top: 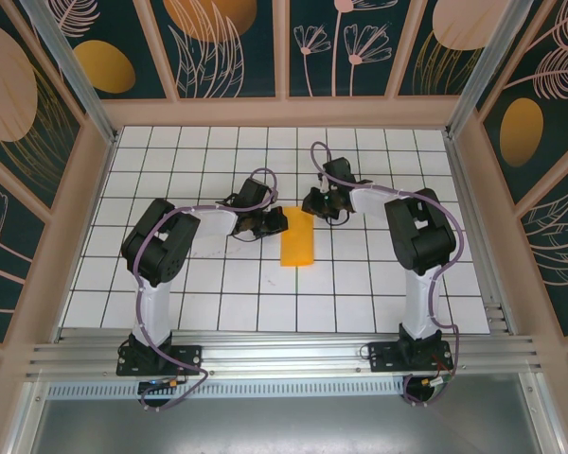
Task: Fold a paper plane with a square sheet of paper (pick it up from the middle)
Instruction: Fold the square sheet of paper in half at the center of the table.
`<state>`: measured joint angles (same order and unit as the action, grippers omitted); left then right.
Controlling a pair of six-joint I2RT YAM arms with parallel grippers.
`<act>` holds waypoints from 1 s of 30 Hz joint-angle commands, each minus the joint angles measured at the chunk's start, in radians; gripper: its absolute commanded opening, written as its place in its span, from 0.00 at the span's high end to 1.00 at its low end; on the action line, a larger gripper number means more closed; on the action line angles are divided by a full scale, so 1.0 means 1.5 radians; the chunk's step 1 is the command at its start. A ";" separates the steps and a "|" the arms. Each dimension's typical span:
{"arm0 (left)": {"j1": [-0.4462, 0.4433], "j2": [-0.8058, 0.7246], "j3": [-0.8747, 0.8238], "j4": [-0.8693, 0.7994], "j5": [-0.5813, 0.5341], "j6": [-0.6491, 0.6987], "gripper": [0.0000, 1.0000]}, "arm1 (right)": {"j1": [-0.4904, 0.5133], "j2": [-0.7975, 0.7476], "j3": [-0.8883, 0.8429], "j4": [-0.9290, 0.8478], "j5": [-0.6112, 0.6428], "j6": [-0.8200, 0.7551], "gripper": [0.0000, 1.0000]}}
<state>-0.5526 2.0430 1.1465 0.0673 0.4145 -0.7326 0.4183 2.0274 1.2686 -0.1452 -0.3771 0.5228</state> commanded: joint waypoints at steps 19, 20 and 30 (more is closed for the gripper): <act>0.000 0.056 -0.037 -0.090 -0.087 0.019 0.94 | 0.030 -0.115 -0.090 -0.019 -0.010 0.028 0.83; 0.000 0.056 -0.037 -0.090 -0.087 0.019 0.94 | 0.034 -0.123 -0.108 -0.020 -0.015 0.031 0.83; 0.001 0.054 -0.036 -0.089 -0.089 0.017 0.94 | 0.046 -0.103 -0.162 -0.062 0.019 0.027 0.84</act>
<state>-0.5537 2.0430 1.1454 0.0708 0.4110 -0.7326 0.4862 1.8534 1.0302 -0.1909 -0.3859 0.5602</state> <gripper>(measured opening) 0.059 0.165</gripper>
